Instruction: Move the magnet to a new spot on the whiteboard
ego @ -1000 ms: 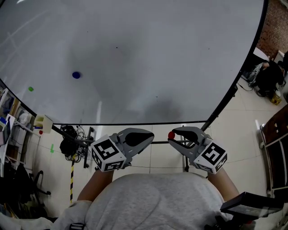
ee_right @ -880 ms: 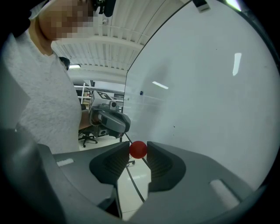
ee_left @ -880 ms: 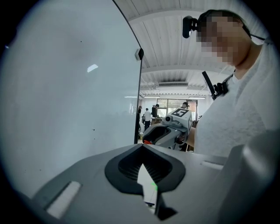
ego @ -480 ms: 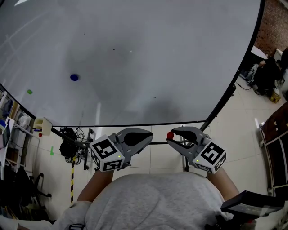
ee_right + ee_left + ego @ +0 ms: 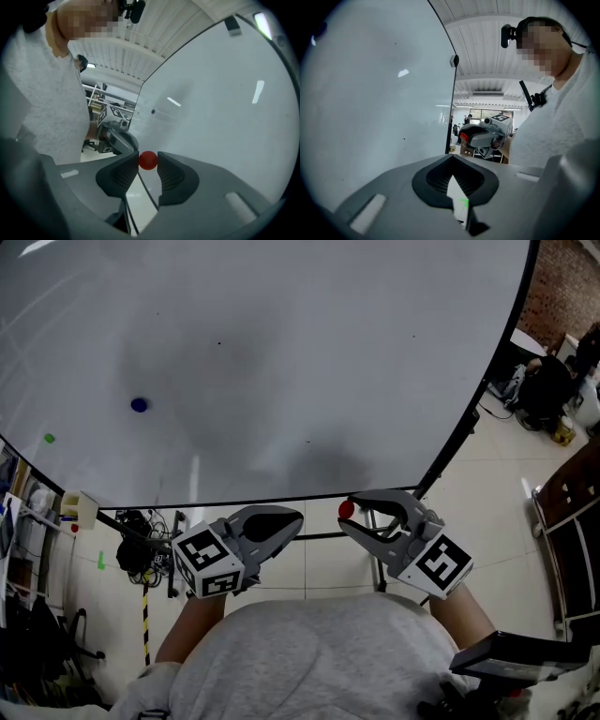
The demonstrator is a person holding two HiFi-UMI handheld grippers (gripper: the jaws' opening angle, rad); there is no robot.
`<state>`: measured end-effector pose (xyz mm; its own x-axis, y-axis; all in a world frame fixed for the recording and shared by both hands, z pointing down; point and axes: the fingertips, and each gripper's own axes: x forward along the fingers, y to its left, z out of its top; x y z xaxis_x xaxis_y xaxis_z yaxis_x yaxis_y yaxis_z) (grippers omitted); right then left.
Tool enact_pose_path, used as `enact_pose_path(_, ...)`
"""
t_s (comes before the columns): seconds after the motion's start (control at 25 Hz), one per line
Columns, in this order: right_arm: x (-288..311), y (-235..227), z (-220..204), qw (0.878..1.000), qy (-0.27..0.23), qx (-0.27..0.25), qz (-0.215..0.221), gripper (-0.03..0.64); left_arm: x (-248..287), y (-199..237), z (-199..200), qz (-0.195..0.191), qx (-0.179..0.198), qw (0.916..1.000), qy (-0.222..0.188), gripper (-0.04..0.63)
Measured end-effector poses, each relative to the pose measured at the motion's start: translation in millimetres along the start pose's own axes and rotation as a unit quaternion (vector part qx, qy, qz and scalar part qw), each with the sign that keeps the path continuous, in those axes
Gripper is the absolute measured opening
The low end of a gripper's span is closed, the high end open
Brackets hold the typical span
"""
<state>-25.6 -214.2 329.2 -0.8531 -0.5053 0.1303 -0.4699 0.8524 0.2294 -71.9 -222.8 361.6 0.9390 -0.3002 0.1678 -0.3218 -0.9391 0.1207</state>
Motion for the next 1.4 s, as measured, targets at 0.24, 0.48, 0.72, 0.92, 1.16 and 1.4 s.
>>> enact_pose_path(0.24, 5, -37, 33, 0.988, -0.001, -0.136, -0.069, 0.127, -4, 1, 2, 0.008, -0.006, 0.9999, 0.003, -0.012)
enact_pose_path(0.48, 20, -82, 73, 0.942, 0.009, -0.306, -0.139, 0.126, 1, -1, 0, 0.005, -0.011, 0.9999, 0.006, -0.012)
enact_pose_path(0.72, 33, -119, 94, 0.910, 0.022, -0.370, -0.186, 0.126, 0, 5, -5, 0.008, -0.019, 0.9997, 0.009, -0.012)
enact_pose_path(0.92, 42, -132, 96, 0.891, 0.033, -0.404, -0.204, 0.121, 1, 11, -7, 0.013, -0.023, 0.9996, 0.011, -0.012)
enact_pose_path(1.16, 53, -143, 87, 0.869, 0.051, -0.436, -0.228, 0.124, -1, 18, -8, 0.016, -0.026, 0.9995, 0.009, -0.012)
enact_pose_path(1.4, 54, -143, 84, 0.851, 0.055, -0.462, -0.244, 0.117, -1, 23, -11, 0.012, -0.026, 0.9996, 0.004, -0.012)
